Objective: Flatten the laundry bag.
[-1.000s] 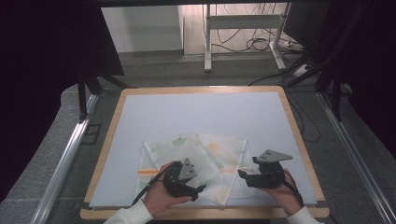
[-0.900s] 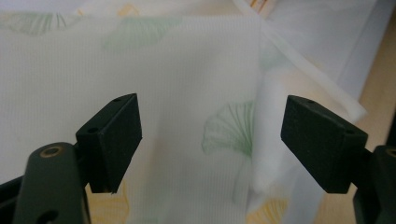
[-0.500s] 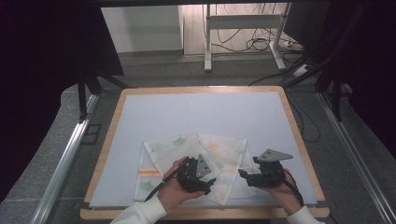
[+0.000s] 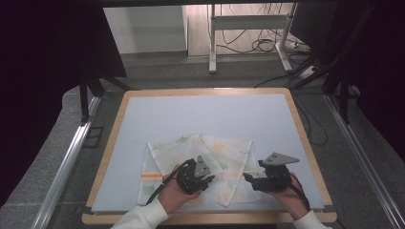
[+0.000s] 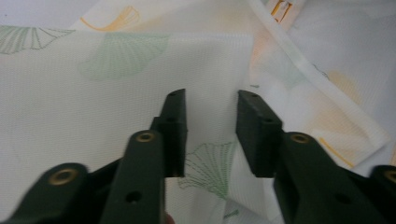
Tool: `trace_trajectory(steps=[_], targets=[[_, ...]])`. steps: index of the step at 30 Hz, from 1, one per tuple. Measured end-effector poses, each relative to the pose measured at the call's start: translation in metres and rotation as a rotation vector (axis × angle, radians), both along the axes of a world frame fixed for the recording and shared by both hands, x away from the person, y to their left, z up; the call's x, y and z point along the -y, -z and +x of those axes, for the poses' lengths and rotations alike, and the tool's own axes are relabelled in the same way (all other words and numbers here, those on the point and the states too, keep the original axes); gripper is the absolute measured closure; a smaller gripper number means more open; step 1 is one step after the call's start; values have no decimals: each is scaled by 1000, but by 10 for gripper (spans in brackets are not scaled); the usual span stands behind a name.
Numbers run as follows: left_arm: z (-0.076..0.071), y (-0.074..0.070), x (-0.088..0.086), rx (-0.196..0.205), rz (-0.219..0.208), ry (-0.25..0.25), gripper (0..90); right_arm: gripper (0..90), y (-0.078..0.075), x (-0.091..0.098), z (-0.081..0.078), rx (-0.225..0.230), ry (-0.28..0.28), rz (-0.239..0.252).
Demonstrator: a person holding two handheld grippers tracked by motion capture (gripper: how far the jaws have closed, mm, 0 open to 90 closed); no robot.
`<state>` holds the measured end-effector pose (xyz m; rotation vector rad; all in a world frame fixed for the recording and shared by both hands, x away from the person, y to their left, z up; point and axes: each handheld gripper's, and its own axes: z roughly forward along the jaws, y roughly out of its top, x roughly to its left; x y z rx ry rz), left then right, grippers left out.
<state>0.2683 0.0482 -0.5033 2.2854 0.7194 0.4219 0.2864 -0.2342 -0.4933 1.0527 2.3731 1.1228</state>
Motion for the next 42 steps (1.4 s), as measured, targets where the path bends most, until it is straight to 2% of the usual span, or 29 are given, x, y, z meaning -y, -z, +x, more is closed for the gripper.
trace_trajectory(steps=[5, 7, 10, 18, 24, 25, 28, 29, 35, 37, 39, 41, 42], targets=[[2, 1, -3, -18, -7, 13, 793, 228, 0, -1, -1, 0, -5, 0], [2, 1, -4, -15, -7, 12, 849, 230, 0, -1, -1, 0, -4, 1], [2, 1, -7, -14, -11, 12, 887, 231, -1, -1, -1, 0, -3, 6], [5, 0, -13, -31, -32, 8, 900, 240, -4, -8, -5, -2, -27, 9], [5, 0, -16, -44, -47, 14, 900, 271, -6, -20, -10, -23, -82, 19], [5, -1, -17, -43, -51, 16, 900, 275, -4, -27, -10, -46, -101, 33], [5, -2, -19, -44, -54, 14, 900, 283, -2, -37, -9, -71, -123, 39], [5, -2, -20, -44, -57, 13, 900, 300, 1, -50, -8, -79, -147, 37], [4, -3, -22, -41, -64, 11, 900, 372, 9, -78, -3, -69, -171, 6], [4, -4, -23, -39, -66, 11, 900, 434, 14, -88, 2, -75, -171, 6], [4, -4, -23, -39, -66, 11, 900, 448, 14, -90, 3, -76, -170, 6], [4, -4, -24, -38, -68, 10, 900, 516, 17, -95, 6, -62, -163, -12], [4, -4, -25, -39, -69, 9, 900, 516, 17, -95, 6, -62, -163, -12]])
